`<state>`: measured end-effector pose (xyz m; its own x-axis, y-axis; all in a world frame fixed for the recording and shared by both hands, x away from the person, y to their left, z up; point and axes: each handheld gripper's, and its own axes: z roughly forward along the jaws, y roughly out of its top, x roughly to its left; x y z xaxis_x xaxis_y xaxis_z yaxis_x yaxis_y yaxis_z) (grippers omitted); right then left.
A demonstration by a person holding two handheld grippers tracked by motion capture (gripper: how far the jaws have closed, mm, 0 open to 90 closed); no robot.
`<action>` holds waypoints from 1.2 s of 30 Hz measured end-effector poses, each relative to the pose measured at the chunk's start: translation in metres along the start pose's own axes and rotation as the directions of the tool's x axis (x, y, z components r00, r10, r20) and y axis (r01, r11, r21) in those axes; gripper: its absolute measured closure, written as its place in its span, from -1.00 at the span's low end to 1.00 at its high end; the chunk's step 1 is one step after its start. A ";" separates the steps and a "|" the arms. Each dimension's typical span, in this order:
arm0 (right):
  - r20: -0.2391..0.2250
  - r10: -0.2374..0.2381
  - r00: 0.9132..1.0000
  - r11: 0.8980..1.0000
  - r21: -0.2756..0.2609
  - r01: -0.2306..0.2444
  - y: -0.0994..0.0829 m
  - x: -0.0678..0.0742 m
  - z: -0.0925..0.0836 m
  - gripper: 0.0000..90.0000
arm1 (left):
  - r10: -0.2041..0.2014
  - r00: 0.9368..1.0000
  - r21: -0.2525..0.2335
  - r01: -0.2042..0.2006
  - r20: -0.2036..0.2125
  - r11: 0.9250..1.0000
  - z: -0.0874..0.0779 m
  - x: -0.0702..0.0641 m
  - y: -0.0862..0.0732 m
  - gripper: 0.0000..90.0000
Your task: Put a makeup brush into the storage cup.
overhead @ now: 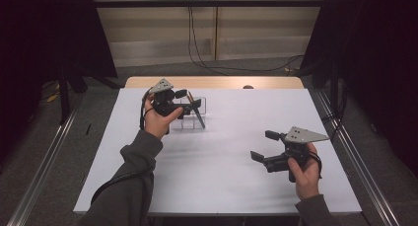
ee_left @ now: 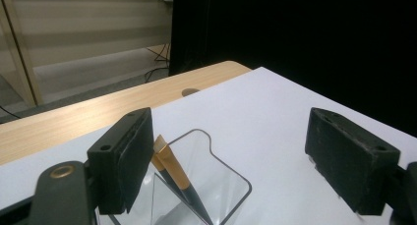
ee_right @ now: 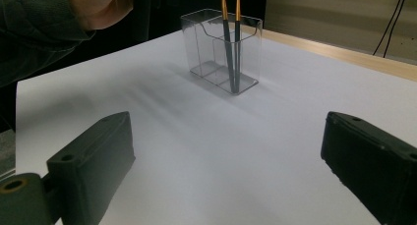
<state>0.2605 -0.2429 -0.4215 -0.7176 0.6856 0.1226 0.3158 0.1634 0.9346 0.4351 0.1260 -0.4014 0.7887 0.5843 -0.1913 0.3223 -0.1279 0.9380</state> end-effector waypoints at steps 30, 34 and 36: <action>0.014 0.001 1.000 1.000 0.000 -0.001 -0.003 0.004 -0.007 -0.89 | 0.019 0.999 -0.017 -0.018 0.043 1.000 -0.006 -0.010 0.001 -0.69; 0.014 -0.003 1.000 1.000 0.004 0.003 -0.003 0.005 -0.006 -0.89 | 0.021 0.998 -0.014 -0.021 0.054 1.000 -0.009 -0.011 -0.001 -0.70; 0.016 -0.002 1.000 1.000 0.003 0.002 -0.003 0.005 -0.006 -0.89 | 0.024 0.998 -0.007 -0.023 0.052 1.000 -0.011 -0.011 -0.001 -0.70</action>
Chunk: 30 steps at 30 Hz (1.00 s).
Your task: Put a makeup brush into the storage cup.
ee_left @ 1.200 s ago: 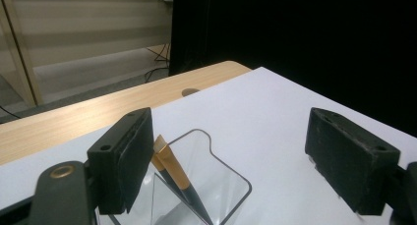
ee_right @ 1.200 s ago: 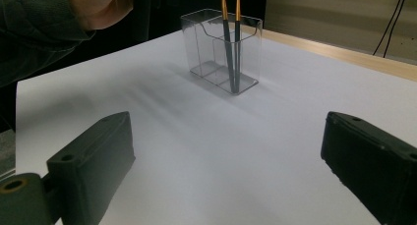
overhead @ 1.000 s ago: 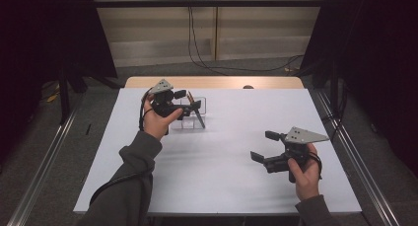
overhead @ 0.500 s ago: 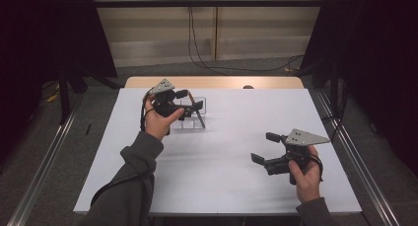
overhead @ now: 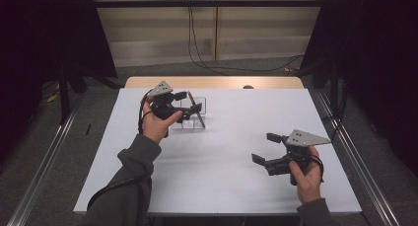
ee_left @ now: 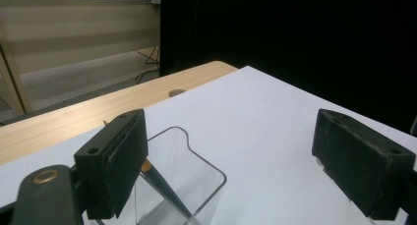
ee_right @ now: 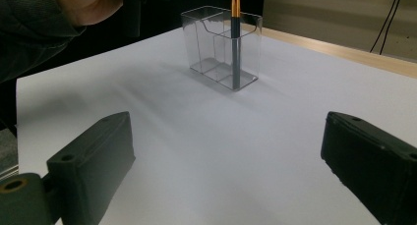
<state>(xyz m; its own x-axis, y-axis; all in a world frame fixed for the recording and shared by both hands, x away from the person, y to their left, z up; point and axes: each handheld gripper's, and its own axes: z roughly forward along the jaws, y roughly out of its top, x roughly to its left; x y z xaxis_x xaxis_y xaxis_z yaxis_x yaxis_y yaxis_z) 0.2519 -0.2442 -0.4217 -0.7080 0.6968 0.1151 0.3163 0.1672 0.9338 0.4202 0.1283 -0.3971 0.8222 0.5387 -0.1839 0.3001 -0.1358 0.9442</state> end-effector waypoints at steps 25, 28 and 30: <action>0.008 -0.002 1.000 1.000 -0.008 0.002 0.000 -0.002 -0.006 -0.89 | 0.000 1.000 -0.011 0.000 0.024 1.000 -0.022 -0.008 -0.020 -0.69; 0.009 -0.001 1.000 1.000 -0.013 0.001 0.000 -0.002 -0.007 -0.89 | -0.009 0.999 -0.025 0.010 0.033 1.000 -0.024 -0.008 -0.022 -0.68; 0.012 0.000 1.000 1.000 -0.012 0.000 0.000 -0.002 -0.007 -0.89 | -0.012 0.999 -0.026 0.013 0.034 1.000 -0.026 -0.008 -0.024 -0.68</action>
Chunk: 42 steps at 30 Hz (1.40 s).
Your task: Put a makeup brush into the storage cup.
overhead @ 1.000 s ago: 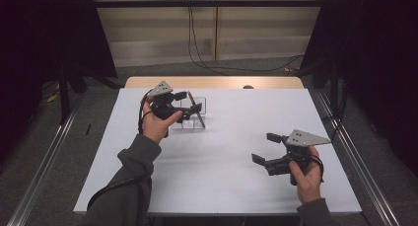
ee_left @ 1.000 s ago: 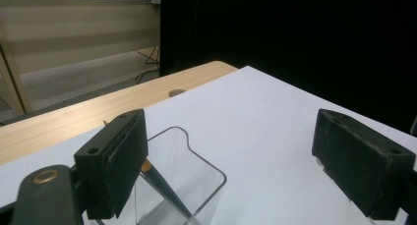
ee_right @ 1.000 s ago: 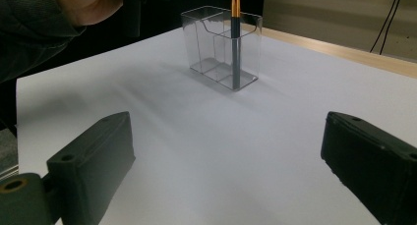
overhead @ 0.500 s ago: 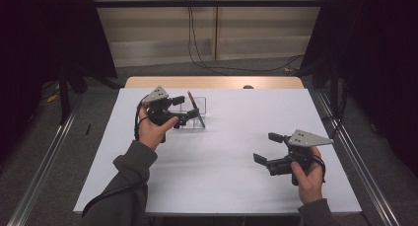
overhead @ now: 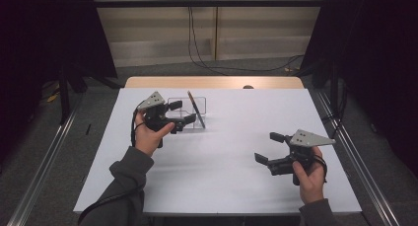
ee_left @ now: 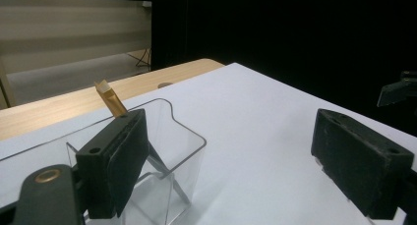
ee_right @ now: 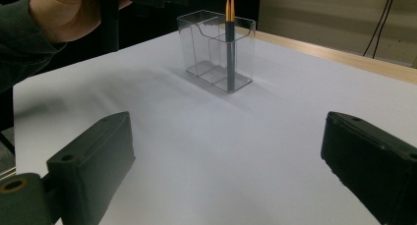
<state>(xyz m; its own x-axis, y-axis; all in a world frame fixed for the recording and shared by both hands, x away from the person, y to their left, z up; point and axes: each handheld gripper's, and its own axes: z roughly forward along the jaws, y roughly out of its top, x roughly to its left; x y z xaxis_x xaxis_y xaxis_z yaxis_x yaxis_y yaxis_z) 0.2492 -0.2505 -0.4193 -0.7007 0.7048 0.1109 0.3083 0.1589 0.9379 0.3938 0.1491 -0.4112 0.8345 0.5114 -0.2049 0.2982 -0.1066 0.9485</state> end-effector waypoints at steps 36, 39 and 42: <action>0.009 0.003 1.000 1.000 -0.006 -0.003 -0.001 -0.005 -0.003 -0.89 | -0.011 1.000 0.004 0.011 0.016 1.000 -0.027 -0.007 -0.026 -0.67; 0.011 0.006 1.000 1.000 -0.008 -0.006 -0.001 -0.005 -0.002 -0.89 | -0.015 1.000 0.006 0.015 0.018 1.000 -0.029 -0.006 -0.028 -0.67; 0.007 0.007 1.000 1.000 -0.007 -0.007 -0.001 -0.005 -0.002 -0.89 | -0.020 1.000 0.006 0.020 0.018 1.000 -0.033 -0.007 -0.030 -0.67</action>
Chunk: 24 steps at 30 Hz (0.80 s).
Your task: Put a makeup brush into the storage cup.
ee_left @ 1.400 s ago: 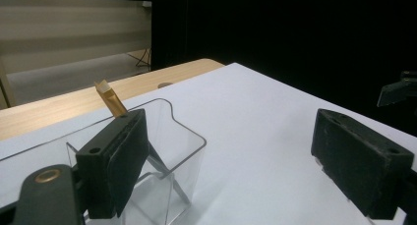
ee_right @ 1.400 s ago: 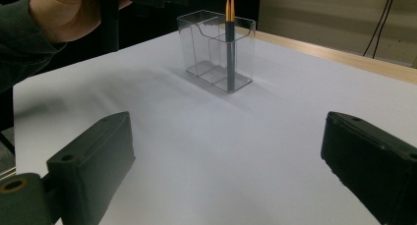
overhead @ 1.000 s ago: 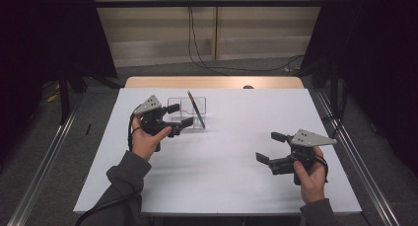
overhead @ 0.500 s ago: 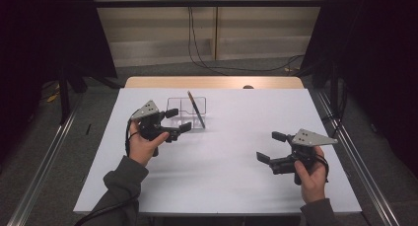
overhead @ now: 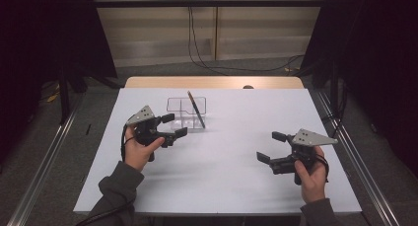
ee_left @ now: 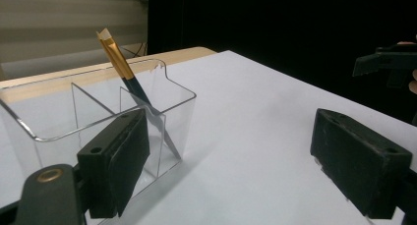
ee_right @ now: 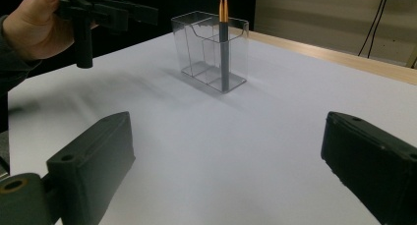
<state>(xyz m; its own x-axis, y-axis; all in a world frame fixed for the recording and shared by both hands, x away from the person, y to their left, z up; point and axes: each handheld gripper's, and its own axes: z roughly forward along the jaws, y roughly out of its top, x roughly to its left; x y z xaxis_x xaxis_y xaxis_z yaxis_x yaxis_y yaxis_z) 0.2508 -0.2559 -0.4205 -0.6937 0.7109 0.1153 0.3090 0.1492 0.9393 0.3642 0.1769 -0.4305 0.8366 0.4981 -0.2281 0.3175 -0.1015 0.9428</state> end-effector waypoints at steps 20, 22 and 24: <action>0.000 -0.004 1.000 1.000 0.002 0.004 0.000 0.001 0.001 -0.89 | 0.004 1.000 0.000 -0.004 -0.024 1.000 -0.021 -0.002 -0.012 -0.67; 0.000 -0.004 1.000 1.000 0.000 0.004 0.000 0.001 0.001 -0.89 | 0.004 1.000 -0.001 -0.004 -0.004 1.000 -0.024 -0.001 -0.013 -0.67; -0.001 -0.002 1.000 1.000 0.000 0.002 0.000 0.001 0.001 -0.89 | 0.004 1.000 0.004 -0.004 -0.016 1.000 -0.026 -0.002 -0.014 -0.67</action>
<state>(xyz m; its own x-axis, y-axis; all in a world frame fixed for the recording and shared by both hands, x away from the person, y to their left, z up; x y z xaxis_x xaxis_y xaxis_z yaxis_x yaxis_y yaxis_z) 0.2510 -0.2547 -0.4203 -0.6952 0.7097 0.1138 0.3074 0.1505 0.9396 0.3458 0.1999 -0.4368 0.8306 0.5113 -0.2206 0.3159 -0.1064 0.9428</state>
